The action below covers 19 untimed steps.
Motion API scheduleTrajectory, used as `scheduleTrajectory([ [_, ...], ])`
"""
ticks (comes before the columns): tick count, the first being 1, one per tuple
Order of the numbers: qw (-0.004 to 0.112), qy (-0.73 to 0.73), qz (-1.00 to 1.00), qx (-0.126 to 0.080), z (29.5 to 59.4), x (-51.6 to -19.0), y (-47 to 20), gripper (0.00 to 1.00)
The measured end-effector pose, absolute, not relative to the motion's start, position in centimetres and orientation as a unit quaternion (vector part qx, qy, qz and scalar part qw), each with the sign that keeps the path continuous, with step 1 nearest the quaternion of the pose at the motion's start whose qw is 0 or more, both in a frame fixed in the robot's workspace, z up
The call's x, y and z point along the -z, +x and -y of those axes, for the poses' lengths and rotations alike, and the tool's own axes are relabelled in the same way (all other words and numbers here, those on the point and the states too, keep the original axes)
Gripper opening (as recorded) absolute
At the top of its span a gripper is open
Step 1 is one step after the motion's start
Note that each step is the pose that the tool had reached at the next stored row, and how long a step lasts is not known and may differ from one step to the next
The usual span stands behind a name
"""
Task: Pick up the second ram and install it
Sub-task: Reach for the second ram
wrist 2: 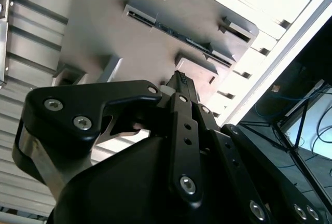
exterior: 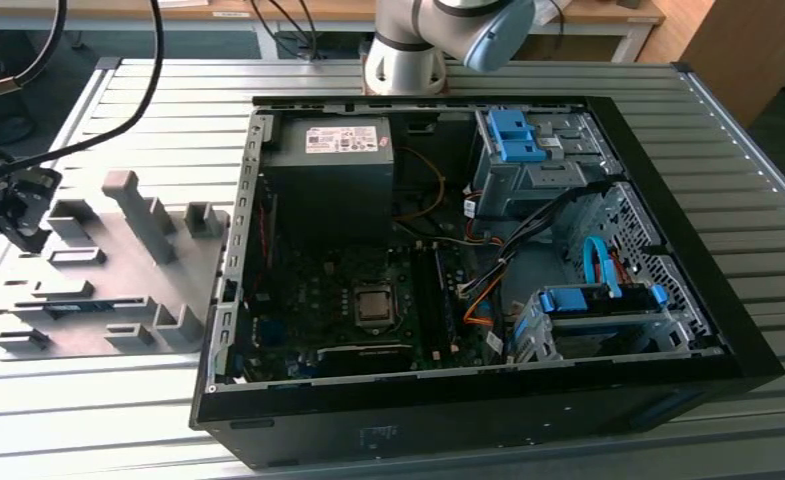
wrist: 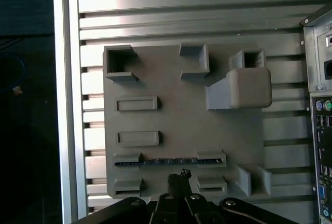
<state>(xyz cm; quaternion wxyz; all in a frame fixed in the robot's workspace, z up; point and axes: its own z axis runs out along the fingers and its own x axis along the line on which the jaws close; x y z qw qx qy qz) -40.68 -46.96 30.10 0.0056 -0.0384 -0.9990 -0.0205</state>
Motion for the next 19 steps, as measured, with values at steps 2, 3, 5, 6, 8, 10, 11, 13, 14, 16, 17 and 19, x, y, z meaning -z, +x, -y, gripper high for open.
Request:
scheduleTrajectory([
  [2, 0.006, -0.038, 0.999, 0.02, 47.0, -30.0, -40.8, 0.1],
  [3, 0.005, -0.038, 0.999, 0.02, 47.0, -29.8, -40.8, 0.1],
  [5, 0.006, -0.038, 0.999, 0.02, 47.0, -29.5, -40.8, 0.1],
  [6, 0.005, -0.038, 0.999, 0.02, 47.0, -29.3, -40.8, 0.1],
  [8, 0.005, -0.038, 0.999, 0.02, 47.0, -28.9, -40.8, 0.1],
  [10, 0.006, -0.038, 0.999, 0.02, 47.0, -28.6, -40.8, 0.1],
  [11, 0.005, -0.038, 0.999, 0.02, 47.0, -28.4, -40.8, 0.1],
  [13, 0.006, -0.038, 0.999, 0.02, 47.0, -28.1, -40.8, 0.1],
  [14, 0.006, -0.038, 0.999, 0.02, 47.0, -27.9, -40.8, 0.1],
  [16, 0.006, -0.038, 0.999, 0.02, 47.0, -27.7, -40.8, 0.1],
  [17, 0.006, -0.038, 0.999, 0.02, 47.0, -27.5, -40.8, 0.1],
  [19, 0.006, -0.038, 0.999, 0.02, 47.0, -27.2, -40.8, 0.1],
])
